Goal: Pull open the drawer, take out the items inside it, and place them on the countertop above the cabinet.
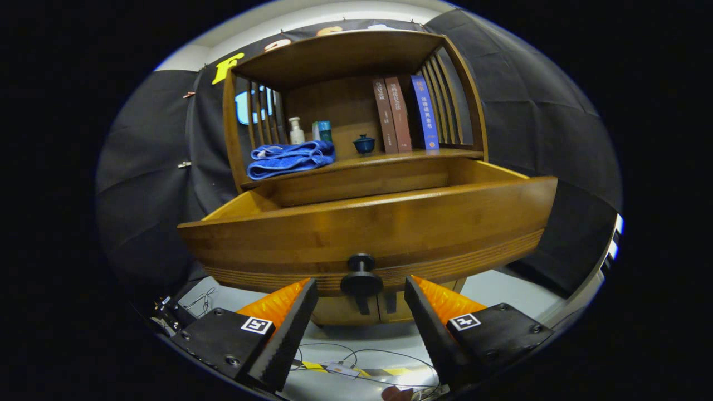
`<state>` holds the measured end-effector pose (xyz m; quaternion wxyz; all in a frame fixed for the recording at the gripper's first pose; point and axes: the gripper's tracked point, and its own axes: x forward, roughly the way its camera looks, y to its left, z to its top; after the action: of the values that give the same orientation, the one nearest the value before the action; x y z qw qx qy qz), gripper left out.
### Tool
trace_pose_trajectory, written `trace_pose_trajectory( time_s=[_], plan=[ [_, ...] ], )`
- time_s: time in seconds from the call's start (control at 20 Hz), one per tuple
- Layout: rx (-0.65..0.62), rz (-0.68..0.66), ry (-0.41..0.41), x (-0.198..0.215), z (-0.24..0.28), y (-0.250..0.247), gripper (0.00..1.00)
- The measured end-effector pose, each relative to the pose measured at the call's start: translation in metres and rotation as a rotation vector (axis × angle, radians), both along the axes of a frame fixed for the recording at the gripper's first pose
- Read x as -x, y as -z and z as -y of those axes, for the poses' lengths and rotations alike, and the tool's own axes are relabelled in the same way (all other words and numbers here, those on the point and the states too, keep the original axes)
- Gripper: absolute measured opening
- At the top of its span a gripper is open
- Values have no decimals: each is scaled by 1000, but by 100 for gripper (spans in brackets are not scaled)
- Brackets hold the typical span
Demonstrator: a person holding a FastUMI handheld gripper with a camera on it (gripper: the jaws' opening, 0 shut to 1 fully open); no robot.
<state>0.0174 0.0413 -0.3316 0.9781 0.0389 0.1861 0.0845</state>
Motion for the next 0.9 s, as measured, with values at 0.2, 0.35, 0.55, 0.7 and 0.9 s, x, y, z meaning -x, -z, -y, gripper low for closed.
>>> trace_pose_trajectory(
  time_s=[0.2,0.35,0.55,0.7,0.9],
  plan=[
    [71,108,-44,3,2,-70,99],
    [39,91,-60,-5,-3,-110,99],
    [53,-67,25,-42,7,-133,99],
    [66,-140,15,-79,2,-146,97],
    [146,-289,-7,-123,-3,-125,97]
  ],
)
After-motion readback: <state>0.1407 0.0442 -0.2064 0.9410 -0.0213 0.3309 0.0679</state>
